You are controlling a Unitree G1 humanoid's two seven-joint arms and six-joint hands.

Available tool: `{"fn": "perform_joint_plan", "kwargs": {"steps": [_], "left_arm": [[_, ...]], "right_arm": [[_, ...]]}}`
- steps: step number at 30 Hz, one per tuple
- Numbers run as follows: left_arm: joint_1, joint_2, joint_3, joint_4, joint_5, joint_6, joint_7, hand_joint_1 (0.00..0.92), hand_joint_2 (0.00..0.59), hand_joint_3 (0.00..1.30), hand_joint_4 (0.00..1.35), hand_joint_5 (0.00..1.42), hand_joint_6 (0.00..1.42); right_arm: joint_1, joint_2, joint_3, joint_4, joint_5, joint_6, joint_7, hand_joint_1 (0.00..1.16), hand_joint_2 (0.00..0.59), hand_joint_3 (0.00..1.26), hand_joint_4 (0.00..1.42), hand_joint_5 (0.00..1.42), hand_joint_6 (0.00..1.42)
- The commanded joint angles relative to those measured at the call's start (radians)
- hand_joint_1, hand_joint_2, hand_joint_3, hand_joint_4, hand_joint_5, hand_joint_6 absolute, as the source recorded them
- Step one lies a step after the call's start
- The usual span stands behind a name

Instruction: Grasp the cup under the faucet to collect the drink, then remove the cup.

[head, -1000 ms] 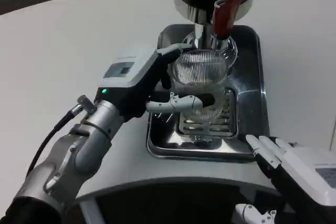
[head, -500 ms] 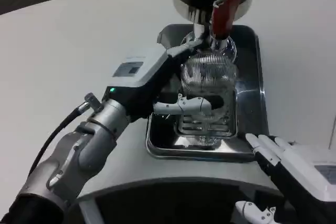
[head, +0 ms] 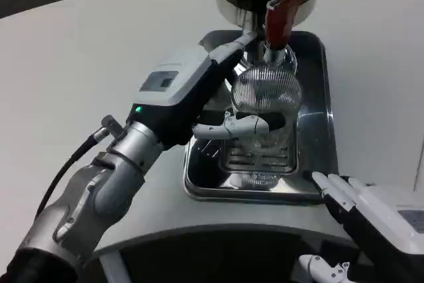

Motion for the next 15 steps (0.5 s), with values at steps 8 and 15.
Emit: {"fn": "perform_joint_plan", "kwargs": {"steps": [8, 15], "left_arm": [[0.11, 0.052, 0.094, -0.168, -0.048, 0.012, -0.022, 0.167, 0.089, 0.15, 0.17, 0.48, 0.73], [0.198, 0.073, 0.177, -0.349, -0.121, 0.02, -0.062, 0.15, 0.086, 0.21, 0.25, 0.5, 0.73]], "right_arm": [[-0.006, -0.005, 0.003, 0.005, 0.013, 0.009, -0.002, 0.23, 0.41, 0.0, 0.0, 0.0, 0.0], [-0.011, -0.008, -0.004, 0.003, 0.019, 0.014, -0.003, 0.23, 0.41, 0.0, 0.0, 0.0, 0.0]]}}
